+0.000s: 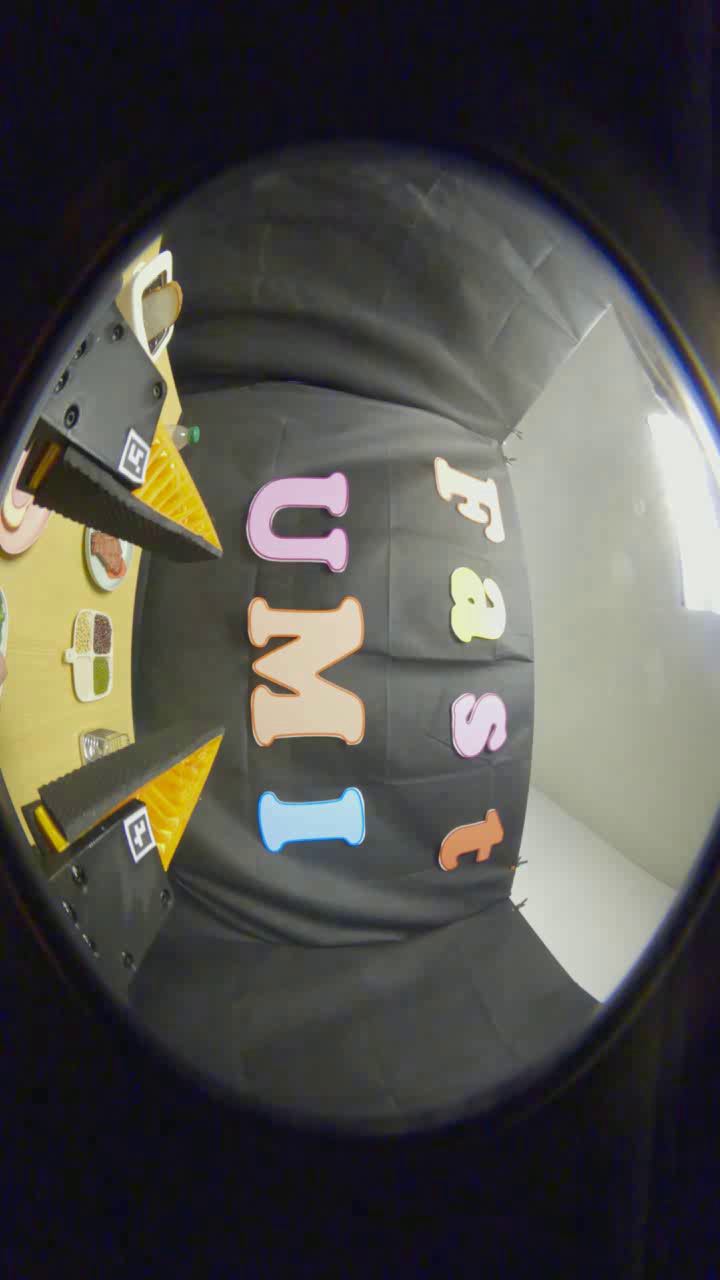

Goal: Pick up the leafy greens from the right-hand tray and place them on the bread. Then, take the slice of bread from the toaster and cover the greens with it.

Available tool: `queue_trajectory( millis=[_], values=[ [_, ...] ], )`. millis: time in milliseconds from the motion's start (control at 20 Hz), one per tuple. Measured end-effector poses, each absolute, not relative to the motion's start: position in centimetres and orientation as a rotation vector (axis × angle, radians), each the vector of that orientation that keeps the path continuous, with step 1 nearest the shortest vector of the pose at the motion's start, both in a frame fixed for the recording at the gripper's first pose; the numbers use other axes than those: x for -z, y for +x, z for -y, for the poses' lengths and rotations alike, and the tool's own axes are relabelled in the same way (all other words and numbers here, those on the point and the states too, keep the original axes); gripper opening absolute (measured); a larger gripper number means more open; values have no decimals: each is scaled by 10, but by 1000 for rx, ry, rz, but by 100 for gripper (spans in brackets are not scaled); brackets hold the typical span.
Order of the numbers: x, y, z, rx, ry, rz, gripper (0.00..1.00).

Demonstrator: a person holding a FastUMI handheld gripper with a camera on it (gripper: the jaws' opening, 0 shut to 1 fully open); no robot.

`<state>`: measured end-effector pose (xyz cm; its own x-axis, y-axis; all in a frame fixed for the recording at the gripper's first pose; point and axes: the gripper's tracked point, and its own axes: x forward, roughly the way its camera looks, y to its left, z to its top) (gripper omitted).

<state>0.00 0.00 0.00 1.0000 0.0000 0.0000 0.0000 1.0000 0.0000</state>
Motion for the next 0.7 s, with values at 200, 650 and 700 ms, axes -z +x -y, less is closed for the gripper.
queue_trajectory(
  millis=[200, 650, 700],
  values=[
    [1, 2, 1, 1, -1, -6, 100],
    [9, 3, 9, -15, -6, -33, 100],
    [9, 4, 10, -17, -4, -35, 100]
  ],
)
